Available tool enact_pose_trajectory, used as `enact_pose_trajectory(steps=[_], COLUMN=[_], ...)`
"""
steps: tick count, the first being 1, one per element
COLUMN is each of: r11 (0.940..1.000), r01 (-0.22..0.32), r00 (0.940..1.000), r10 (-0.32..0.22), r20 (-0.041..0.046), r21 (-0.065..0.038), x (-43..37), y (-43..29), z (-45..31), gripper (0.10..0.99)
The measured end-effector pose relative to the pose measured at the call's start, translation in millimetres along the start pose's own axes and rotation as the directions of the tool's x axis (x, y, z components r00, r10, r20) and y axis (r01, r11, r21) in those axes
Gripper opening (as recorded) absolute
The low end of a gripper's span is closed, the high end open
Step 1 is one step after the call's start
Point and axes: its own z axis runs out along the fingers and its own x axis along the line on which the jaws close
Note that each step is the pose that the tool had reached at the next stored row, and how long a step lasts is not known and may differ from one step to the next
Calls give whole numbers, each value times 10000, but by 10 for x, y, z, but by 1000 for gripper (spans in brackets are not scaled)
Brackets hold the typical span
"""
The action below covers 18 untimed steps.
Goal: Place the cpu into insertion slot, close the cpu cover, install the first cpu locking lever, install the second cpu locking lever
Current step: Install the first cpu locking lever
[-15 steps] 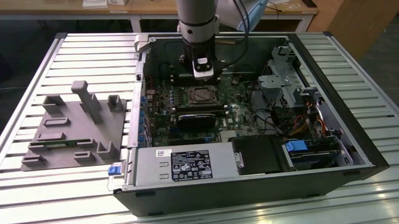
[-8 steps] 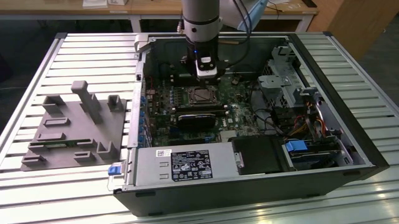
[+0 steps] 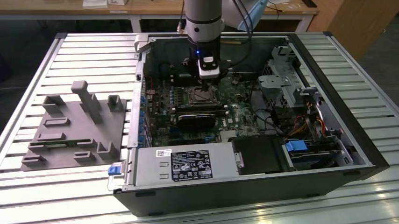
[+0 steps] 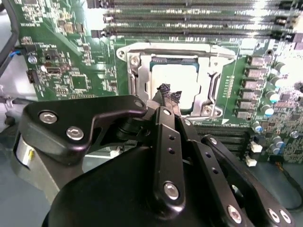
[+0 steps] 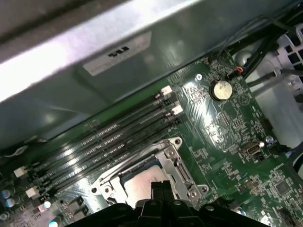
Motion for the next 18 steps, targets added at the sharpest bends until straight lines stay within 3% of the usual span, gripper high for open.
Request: enact_pose_trajectory(steps=[5, 12, 18], r11=[9999, 9999, 9998], r01=[14, 16, 19], r00=[10000, 10000, 10000], r10=[-15, -17, -20], r20=[62, 66, 82], r21=[141, 153, 179], x=[-20, -23, -31], y=[-34, -40, -36], z=[7, 6, -84], gripper=[102, 102, 102])
